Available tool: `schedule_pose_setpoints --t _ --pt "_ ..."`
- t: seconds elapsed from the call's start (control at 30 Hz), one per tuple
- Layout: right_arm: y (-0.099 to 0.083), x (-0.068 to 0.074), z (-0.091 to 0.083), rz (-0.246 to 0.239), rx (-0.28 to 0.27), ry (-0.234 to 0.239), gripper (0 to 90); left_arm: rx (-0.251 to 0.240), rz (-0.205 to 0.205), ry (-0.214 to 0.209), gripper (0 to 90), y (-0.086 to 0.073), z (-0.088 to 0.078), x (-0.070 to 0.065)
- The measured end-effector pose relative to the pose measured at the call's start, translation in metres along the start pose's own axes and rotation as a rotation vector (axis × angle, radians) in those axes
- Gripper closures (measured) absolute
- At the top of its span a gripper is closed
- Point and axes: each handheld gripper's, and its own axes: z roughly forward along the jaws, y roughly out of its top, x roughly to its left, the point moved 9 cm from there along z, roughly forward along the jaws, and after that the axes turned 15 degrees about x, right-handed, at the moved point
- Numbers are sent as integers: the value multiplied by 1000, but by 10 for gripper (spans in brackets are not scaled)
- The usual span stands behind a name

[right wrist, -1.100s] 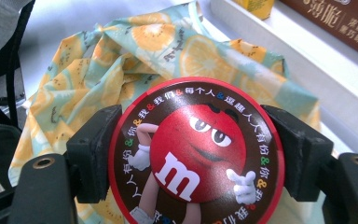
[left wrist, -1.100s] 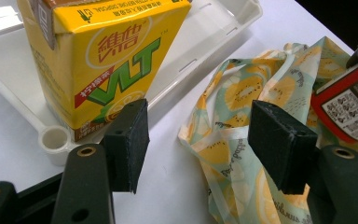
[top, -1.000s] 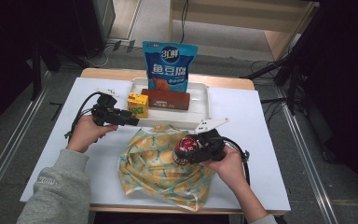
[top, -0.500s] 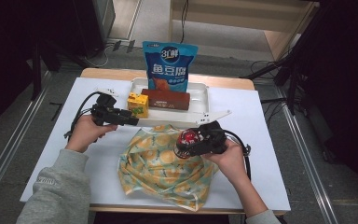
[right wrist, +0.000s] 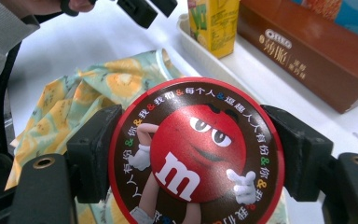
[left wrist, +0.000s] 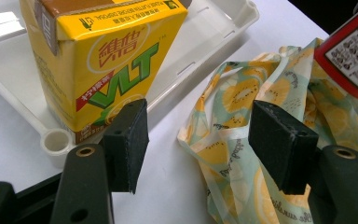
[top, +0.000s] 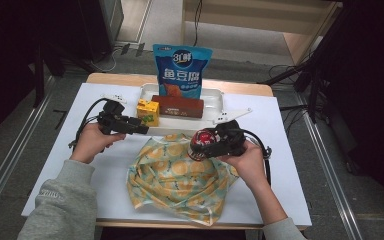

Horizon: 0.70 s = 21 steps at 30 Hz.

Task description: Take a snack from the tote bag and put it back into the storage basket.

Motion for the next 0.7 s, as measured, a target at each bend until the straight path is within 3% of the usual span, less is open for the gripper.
schedule_pose_setpoints --t 0.7 --pt "29 -22 -13 13 -34 -18 260 -8 6 9 383 -6 -6 -2"
